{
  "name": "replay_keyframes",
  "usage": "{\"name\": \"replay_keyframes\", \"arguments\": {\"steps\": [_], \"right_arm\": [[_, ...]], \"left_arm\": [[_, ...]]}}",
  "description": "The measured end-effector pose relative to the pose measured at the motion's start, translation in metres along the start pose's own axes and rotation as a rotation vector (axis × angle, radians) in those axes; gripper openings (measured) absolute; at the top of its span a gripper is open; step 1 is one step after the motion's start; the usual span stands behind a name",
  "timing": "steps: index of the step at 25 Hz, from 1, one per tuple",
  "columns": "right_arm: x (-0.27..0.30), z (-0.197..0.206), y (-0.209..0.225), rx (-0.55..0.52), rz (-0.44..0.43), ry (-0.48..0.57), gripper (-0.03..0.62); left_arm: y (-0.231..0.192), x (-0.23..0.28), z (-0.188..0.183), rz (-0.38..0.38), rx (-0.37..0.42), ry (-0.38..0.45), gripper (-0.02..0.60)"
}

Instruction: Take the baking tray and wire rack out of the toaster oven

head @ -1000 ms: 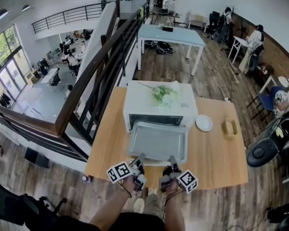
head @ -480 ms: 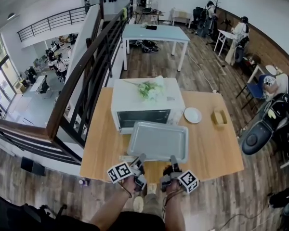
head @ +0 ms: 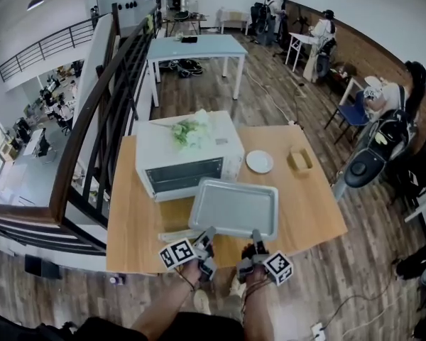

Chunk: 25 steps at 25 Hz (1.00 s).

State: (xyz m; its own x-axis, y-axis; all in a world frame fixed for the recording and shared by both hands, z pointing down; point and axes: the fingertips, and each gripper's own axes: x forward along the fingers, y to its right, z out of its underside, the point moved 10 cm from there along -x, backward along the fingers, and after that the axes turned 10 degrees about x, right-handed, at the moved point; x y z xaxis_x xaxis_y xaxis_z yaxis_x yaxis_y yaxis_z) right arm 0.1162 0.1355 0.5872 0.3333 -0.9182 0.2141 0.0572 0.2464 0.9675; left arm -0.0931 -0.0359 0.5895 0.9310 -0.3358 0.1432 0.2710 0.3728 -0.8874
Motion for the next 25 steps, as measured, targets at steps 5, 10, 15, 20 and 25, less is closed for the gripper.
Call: {"name": "replay_keyframes", "arguments": {"steps": [5, 10, 15, 20, 25], "right_arm": [[-0.018, -0.03, 0.007, 0.007, 0.001, 0.065, 0.098], [-0.035, -0.065, 0.016, 0.016, 0.011, 0.118, 0.098], [-0.046, -0.103, 0.029, 0.009, 0.051, 0.164, 0.098], [-0.05, -0.139, 0.039, 0.051, 0.059, 0.181, 0.098], [-0.047, -0.176, 0.061, 0.053, 0.089, 0.187, 0.098]], "left_arm": [[0.015, 0.027, 0.019, 0.031, 0.01, -0.061, 0.052], [0.033, 0.057, 0.043, 0.057, 0.016, -0.114, 0.052], [0.045, 0.088, 0.068, 0.063, 0.009, -0.156, 0.052], [0.058, 0.123, 0.094, 0.062, -0.001, -0.186, 0.051], [0.059, 0.156, 0.119, 0.045, -0.008, -0.206, 0.051]]}}
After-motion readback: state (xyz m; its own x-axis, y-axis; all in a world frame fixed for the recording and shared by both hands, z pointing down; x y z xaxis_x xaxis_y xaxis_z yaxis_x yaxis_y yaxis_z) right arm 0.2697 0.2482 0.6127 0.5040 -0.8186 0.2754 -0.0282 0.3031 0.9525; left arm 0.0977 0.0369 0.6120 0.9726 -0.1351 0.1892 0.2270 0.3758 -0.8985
